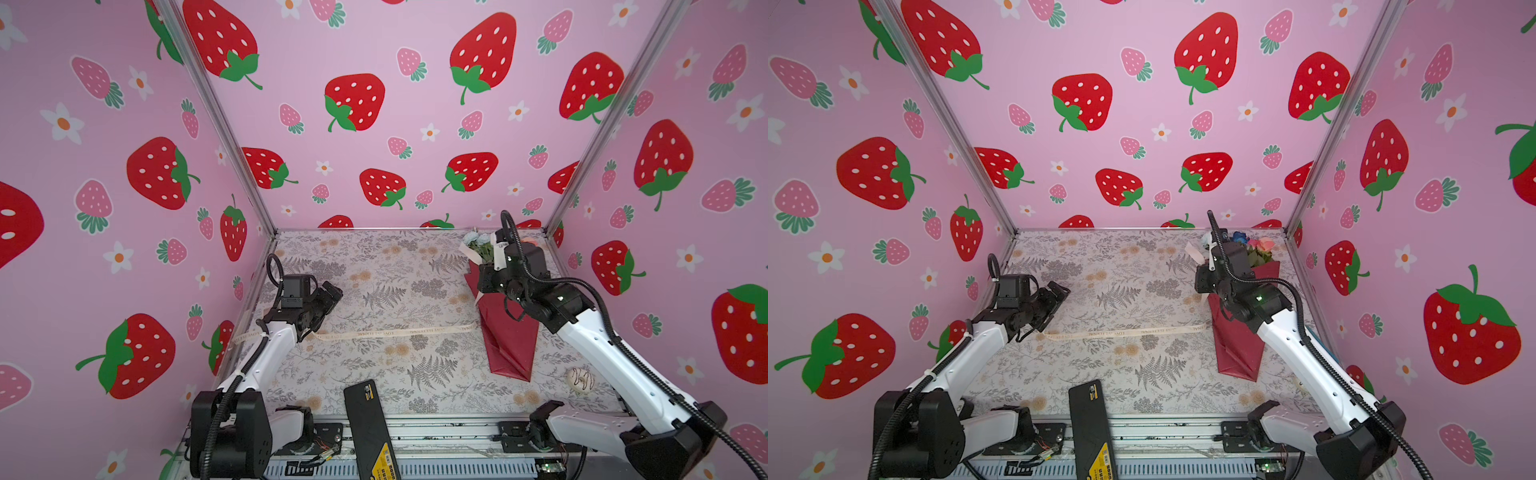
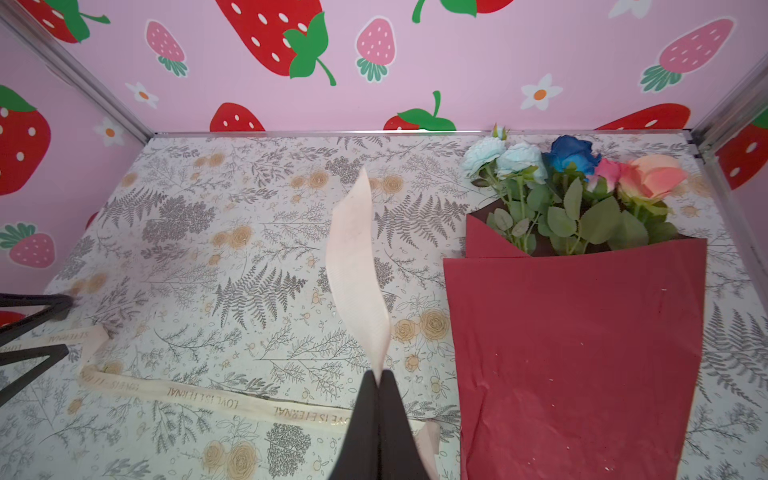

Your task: Tie the bouquet of fake flowers

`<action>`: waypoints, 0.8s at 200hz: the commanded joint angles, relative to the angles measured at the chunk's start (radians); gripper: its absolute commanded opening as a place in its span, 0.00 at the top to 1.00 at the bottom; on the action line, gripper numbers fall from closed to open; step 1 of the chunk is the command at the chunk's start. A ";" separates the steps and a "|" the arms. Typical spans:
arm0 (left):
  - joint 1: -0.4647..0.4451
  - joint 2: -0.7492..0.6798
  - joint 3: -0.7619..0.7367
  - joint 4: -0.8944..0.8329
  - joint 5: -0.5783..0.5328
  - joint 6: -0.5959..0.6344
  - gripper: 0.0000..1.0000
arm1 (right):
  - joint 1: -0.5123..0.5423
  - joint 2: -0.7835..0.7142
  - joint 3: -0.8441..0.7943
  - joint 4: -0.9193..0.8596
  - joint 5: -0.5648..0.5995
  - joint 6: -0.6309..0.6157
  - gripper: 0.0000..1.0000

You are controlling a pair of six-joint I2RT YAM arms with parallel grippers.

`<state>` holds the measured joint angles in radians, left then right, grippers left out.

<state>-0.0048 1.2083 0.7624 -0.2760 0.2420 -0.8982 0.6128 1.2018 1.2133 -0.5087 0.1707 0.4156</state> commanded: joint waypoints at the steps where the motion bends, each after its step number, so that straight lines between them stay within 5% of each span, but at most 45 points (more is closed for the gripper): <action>1: -0.001 -0.022 0.032 -0.055 -0.024 0.035 0.01 | 0.007 0.032 0.002 -0.028 -0.010 0.007 1.00; 49: -0.010 -0.024 0.027 -0.048 -0.012 0.038 0.01 | 0.015 0.074 -0.097 -0.037 -0.047 0.063 1.00; 98: -0.039 -0.015 0.043 -0.034 -0.001 0.036 0.01 | 0.015 0.102 -0.269 0.029 -0.239 0.106 1.00; 160: -0.165 0.000 0.117 0.017 -0.002 0.048 0.01 | 0.015 0.128 -0.365 0.038 -0.141 0.164 1.00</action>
<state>-0.1139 1.1976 0.7975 -0.2924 0.2440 -0.8646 0.6239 1.3128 0.8551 -0.4950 -0.0116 0.5392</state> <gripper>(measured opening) 0.990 0.041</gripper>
